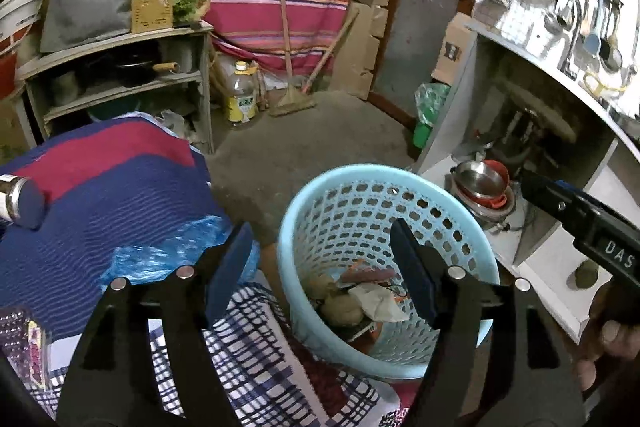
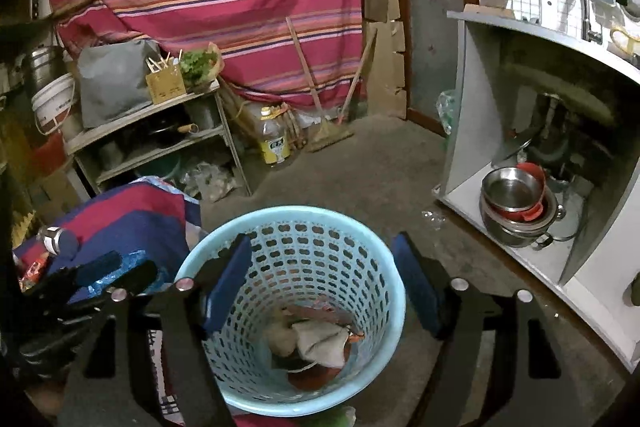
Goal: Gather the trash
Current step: 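Move both open tools back over the table, then grasp the orange-yellow snack packet with the left tool while the right tool grasps the red snack packet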
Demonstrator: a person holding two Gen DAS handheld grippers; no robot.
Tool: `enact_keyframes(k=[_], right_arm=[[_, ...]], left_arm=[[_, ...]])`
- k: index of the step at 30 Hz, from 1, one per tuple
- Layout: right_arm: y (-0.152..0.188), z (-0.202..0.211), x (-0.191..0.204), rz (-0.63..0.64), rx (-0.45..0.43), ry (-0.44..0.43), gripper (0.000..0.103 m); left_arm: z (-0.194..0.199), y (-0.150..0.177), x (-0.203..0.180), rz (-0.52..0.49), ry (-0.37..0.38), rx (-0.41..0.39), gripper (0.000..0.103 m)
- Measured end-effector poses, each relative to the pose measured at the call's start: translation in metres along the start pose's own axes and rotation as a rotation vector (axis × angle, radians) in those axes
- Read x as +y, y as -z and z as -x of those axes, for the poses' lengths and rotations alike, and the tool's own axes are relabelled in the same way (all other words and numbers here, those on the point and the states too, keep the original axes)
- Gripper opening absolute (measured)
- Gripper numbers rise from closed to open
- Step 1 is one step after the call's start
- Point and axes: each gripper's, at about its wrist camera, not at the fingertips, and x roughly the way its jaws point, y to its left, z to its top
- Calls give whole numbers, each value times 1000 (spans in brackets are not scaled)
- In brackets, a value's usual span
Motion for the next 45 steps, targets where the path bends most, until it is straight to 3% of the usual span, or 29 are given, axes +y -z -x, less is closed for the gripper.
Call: enact_keyframes(k=[6, 11, 15, 18, 22, 25, 28, 36, 40, 43, 45], right_arm=[[-5, 4, 14, 11, -21, -21, 73], [-11, 9, 58, 55, -44, -86, 78], [-9, 17, 123, 122, -72, -197, 87], [4, 17, 191, 215, -48, -275, 88], [26, 20, 257, 322, -21, -333, 88], [40, 20, 290, 382, -14, -319, 88], [45, 11, 294, 378, 3, -271, 88], [50, -18, 276, 301, 80, -247, 88], [47, -27, 294, 215, 93, -339, 88], [55, -39, 333, 249, 133, -438, 88], [64, -49, 360, 266, 173, -487, 88]], left_arm=[[35, -4, 32, 6, -58, -32, 71], [94, 0, 105, 38, -172, -73, 79], [148, 18, 178, 96, -311, -78, 82], [186, 46, 242, 148, -455, -62, 83], [211, 78, 310, 246, -539, -19, 83], [220, 99, 345, 336, -534, -13, 84], [216, 109, 364, 428, -487, -25, 85], [184, 95, 367, 429, -447, -22, 93], [173, 87, 371, 446, -450, -16, 95], [167, 89, 374, 425, -473, -3, 95], [159, 94, 381, 444, -449, 19, 94]])
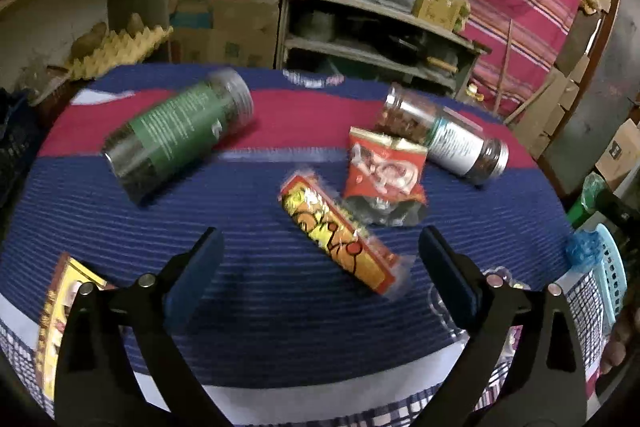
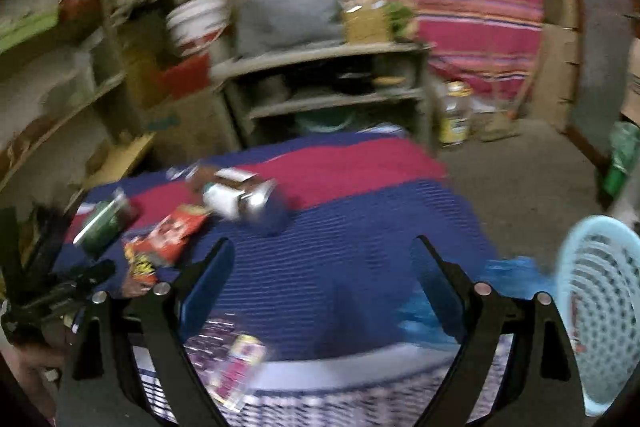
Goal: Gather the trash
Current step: 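Grasp the orange-yellow snack packet with the left tool while the right tool grasps the red snack packet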
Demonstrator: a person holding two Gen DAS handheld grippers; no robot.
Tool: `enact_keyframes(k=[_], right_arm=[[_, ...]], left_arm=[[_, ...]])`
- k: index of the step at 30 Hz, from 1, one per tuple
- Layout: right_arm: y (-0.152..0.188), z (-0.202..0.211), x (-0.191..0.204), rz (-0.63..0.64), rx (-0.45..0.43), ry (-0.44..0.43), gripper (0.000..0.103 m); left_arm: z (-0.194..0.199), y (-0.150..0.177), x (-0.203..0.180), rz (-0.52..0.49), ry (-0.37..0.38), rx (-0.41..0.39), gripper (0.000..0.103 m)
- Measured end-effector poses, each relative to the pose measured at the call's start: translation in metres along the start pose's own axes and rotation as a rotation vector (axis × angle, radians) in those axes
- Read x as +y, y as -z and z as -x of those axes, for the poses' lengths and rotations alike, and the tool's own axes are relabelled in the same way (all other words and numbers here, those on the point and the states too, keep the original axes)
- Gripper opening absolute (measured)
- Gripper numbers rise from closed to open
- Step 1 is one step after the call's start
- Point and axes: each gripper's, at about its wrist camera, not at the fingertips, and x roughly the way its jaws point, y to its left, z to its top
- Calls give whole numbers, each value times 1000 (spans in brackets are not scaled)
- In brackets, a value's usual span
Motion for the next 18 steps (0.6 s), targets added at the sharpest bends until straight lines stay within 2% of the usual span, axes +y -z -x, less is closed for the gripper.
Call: enact_keyframes(k=[2, 6, 8, 10, 11, 13, 14, 16, 18], right_arm=[[0, -20, 19, -19, 25, -56, 88], [7, -34, 53, 29, 51, -72, 88], [8, -35, 60, 41, 53, -78, 88], [9, -39, 69, 70, 58, -89, 88], [9, -41, 72, 84, 62, -85, 88], [11, -49, 78, 99, 81, -82, 88], [12, -55, 81, 99, 96, -88, 88], [13, -64, 87, 100, 112, -92, 88], [15, -75, 96, 113, 129, -92, 88]], left_arm=[[-7, 2, 3, 20, 34, 21, 93], [-13, 2, 0, 5, 48, 22, 85], [-19, 3, -4, -18, 52, 36, 74], [-28, 4, -4, -8, 83, 62, 53], [-31, 5, -3, 4, 104, 73, 48], [-31, 6, -1, 5, 111, 69, 30], [-30, 5, 1, 6, 121, 64, 26], [-24, 3, 6, 1, 115, 45, 3], [-20, 1, 11, -3, 112, 40, 0]])
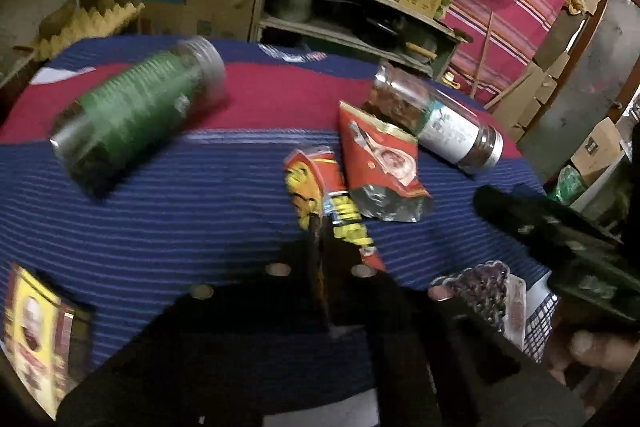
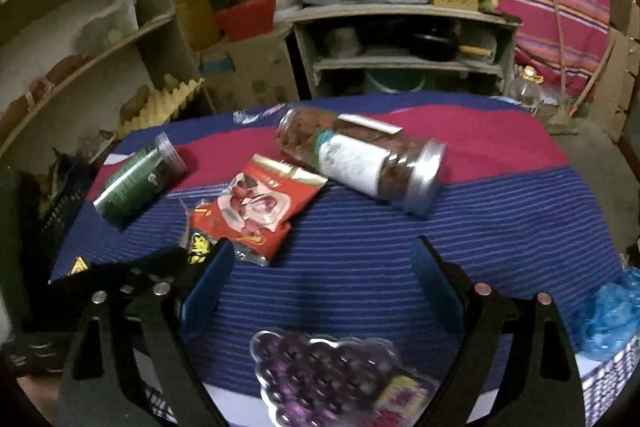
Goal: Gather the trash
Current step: 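Grasp the orange-yellow snack packet with the left tool while the right tool grasps the red snack packet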
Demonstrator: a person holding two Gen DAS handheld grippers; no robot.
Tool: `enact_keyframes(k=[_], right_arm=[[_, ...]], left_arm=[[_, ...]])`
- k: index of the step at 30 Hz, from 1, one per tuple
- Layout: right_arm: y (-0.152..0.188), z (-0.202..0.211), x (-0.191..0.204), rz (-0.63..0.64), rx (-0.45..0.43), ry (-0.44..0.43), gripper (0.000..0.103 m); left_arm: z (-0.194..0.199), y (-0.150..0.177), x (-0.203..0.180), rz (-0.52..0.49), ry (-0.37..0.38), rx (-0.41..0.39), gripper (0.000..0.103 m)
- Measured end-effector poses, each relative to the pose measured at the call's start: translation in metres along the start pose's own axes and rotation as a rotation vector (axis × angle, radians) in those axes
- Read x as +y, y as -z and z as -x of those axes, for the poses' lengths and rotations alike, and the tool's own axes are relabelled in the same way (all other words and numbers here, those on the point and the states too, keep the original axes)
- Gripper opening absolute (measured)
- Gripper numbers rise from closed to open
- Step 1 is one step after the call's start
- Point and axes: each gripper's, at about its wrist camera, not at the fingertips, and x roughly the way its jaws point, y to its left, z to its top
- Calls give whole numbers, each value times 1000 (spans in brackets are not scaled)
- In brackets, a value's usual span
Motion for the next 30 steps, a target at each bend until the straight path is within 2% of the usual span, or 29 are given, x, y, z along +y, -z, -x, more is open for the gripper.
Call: enact_keyframes(k=[5, 10, 14, 16, 19, 20, 22, 23, 24, 27, 30], right_arm=[[3, -18, 18, 35, 24, 12, 88], [4, -17, 19, 33, 16, 20, 88], [8, -26, 25, 60, 41, 32, 86], [10, -33, 31, 78, 69, 21, 80], [9, -43, 38, 105, 92, 67, 59], [8, -48, 38, 106, 104, 87, 45], [6, -49, 37, 86, 95, 91, 32], [5, -49, 38, 88, 92, 95, 16], [6, -47, 39, 91, 80, 101, 10], [4, -35, 38, 90, 41, 82, 1], [1, -11, 36, 92, -8, 58, 1]], left_arm=[[13, 6, 10, -19, -10, -6, 0], [26, 3, 19, -21, -15, -29, 0], [42, -2, 19, -41, -59, -64, 0], [46, -3, 22, -48, -71, -73, 0], [48, -4, 22, -64, -82, -75, 0], [49, -4, 23, -63, -80, -72, 0], [48, -4, 26, -55, -76, -72, 0], [49, -4, 27, -48, -71, -71, 0], [50, -5, 29, -40, -65, -74, 0], [58, -5, 29, -46, -67, -96, 0], [70, -8, 27, -45, -59, -129, 0]])
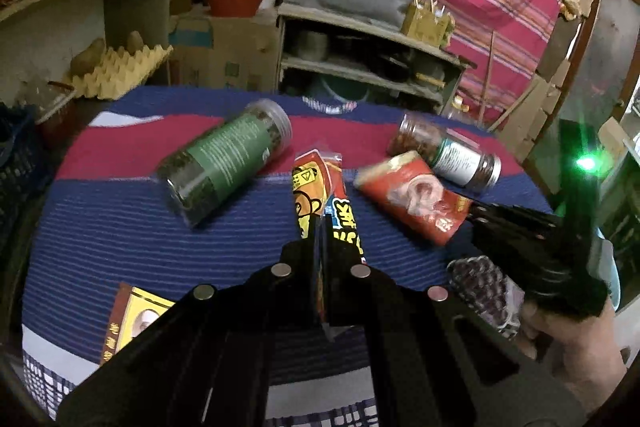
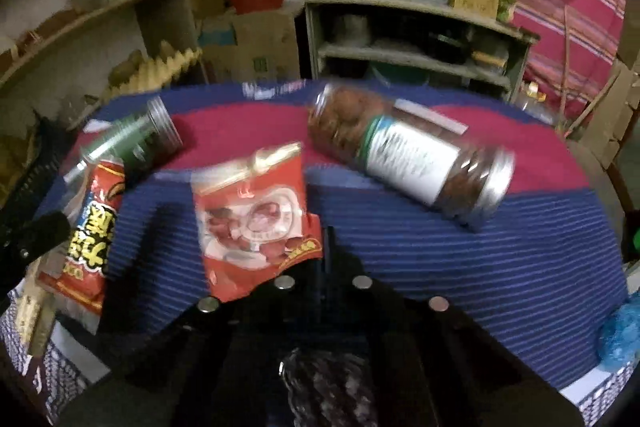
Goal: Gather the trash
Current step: 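Grasp the orange-yellow snack packet with the left tool while the right tool grasps the red snack packet, then carry both snack packets over the light blue basket and open both tools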
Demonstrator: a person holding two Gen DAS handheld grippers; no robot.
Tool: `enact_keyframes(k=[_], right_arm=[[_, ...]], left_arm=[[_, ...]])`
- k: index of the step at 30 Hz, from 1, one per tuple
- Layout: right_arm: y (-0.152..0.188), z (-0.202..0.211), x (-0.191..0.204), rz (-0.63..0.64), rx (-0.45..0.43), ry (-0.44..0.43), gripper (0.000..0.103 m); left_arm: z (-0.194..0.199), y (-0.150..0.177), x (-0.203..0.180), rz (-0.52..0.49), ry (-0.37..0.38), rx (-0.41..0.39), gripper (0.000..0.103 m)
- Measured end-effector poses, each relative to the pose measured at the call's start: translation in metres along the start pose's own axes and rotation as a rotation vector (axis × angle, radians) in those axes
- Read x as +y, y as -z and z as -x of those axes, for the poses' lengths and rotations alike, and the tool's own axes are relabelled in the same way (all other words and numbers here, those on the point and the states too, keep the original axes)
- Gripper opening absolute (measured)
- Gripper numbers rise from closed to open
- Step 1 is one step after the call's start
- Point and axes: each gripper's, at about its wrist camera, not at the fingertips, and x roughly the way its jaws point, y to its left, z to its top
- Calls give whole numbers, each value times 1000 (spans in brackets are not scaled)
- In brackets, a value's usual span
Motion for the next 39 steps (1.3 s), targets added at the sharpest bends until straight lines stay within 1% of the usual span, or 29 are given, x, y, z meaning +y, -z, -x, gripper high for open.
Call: enact_keyframes(k=[2, 4, 8, 10, 13, 16, 19, 22, 24, 26, 29, 32, 33, 35, 39], right_arm=[[-1, 20, -4, 4, -40, -7, 0], [0, 42, -12, -24, -80, -26, 0], [8, 85, -31, -66, -149, -25, 0], [13, 101, -40, -73, -161, -18, 0], [15, 125, -54, -67, -177, 18, 0], [19, 151, -77, -111, -183, -18, 0], [18, 182, -97, -112, -206, 25, 0], [23, 221, -122, -127, -265, 87, 0], [28, 239, -140, -162, -292, 85, 0], [38, 254, -156, -213, -313, 76, 0], [51, 276, -180, -257, -348, 113, 0], [60, 294, -203, -258, -370, 205, 0], [64, 302, -213, -265, -378, 226, 0], [72, 317, -231, -283, -390, 241, 0], [83, 341, -261, -281, -402, 334, 0]], left_arm=[[8, -1, -2, -4, 5, -16, 0], [17, 1, -4, 0, 10, -33, 0], [40, 12, -17, -21, 23, -72, 0], [48, 18, -23, -35, 23, -77, 0], [55, 22, -35, -53, 22, -63, 0], [69, 23, -51, -80, 43, -75, 0], [85, 25, -70, -107, 57, -93, 0], [99, 25, -94, -120, 83, -122, 0], [103, 24, -115, -140, 94, -133, 0], [108, 23, -135, -132, 117, -144, 0], [110, 20, -165, -139, 137, -150, 0], [111, 17, -198, -137, 179, -149, 0], [111, 17, -209, -142, 192, -150, 0], [109, 18, -235, -165, 221, -151, 0], [99, 22, -287, -208, 283, -147, 0]])
